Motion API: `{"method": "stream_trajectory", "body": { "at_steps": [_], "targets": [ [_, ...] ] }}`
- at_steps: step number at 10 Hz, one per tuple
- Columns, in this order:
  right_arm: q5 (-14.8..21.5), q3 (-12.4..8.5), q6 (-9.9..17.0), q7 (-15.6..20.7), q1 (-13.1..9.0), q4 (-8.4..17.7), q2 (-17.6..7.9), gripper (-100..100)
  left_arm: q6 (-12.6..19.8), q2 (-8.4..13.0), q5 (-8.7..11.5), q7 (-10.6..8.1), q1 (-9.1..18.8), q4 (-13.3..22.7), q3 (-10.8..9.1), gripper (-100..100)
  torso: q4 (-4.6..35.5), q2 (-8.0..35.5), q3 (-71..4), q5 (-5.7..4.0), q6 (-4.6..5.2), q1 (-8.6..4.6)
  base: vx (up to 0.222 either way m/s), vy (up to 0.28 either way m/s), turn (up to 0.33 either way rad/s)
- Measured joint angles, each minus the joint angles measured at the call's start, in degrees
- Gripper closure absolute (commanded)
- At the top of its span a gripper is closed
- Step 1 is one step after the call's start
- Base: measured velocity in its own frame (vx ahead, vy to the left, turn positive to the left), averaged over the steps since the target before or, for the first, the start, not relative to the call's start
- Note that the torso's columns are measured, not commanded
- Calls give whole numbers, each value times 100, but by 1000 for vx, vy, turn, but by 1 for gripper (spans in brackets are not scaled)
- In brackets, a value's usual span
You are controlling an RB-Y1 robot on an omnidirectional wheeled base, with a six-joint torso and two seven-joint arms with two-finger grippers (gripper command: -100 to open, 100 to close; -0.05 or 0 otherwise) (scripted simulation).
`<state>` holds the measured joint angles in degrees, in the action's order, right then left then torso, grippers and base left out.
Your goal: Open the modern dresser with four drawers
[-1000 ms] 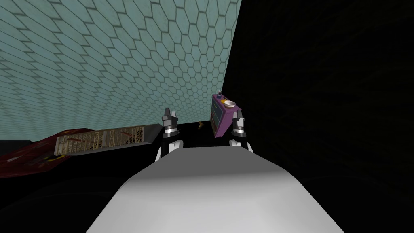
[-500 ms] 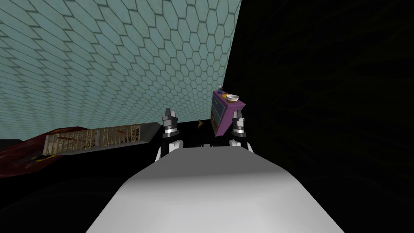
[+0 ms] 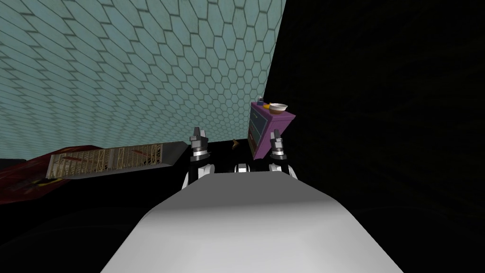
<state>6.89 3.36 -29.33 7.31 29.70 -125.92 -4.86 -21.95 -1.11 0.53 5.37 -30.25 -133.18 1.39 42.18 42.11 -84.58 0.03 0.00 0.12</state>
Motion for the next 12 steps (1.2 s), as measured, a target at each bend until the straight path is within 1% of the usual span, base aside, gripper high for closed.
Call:
{"method": "stream_trajectory", "body": {
  "at_steps": [2,4,5,6,7,8,9,10,12],
  "targets": [
    [96,57,234,-6,-98,322,-196,-100,0,0,0,0,0,0,0,0,6,4,-6,-2,-1,-6,87,67,64],
    [150,71,466,-24,-187,491,-330,-100,0,0,0,0,0,0,0,0,12,23,6,-4,0,-14,83,77,86],
    [200,87,645,-47,-273,630,-435,-100,0,0,0,0,0,0,0,0,11,18,2,-2,-1,-5,69,77,47],
    [217,90,816,-73,-287,642,-507,-100,0,0,0,0,0,0,0,0,12,24,5,-2,2,-10,76,73,76],
    [248,86,1010,-104,-386,767,-606,-100,0,0,0,0,0,0,0,0,11,19,3,-4,-1,-13,63,54,41],
    [286,116,1105,-95,-432,897,-611,-100,0,0,0,0,0,0,0,0,11,22,4,-5,2,-19,87,60,88],
    [323,126,1185,-101,-448,1078,-692,-100,0,0,0,0,0,0,0,0,9,13,0,-5,0,-15,74,51,47],
    [353,143,1260,-102,-477,1180,-719,-100,0,0,0,0,0,0,0,0,10,18,1,-4,1,-14,86,75,113],
    [456,213,1560,-89,-641,1408,-792,-100,0,0,0,0,0,0,0,0,10,19,1,-1,2,-8,87,77,58]
  ]
}}
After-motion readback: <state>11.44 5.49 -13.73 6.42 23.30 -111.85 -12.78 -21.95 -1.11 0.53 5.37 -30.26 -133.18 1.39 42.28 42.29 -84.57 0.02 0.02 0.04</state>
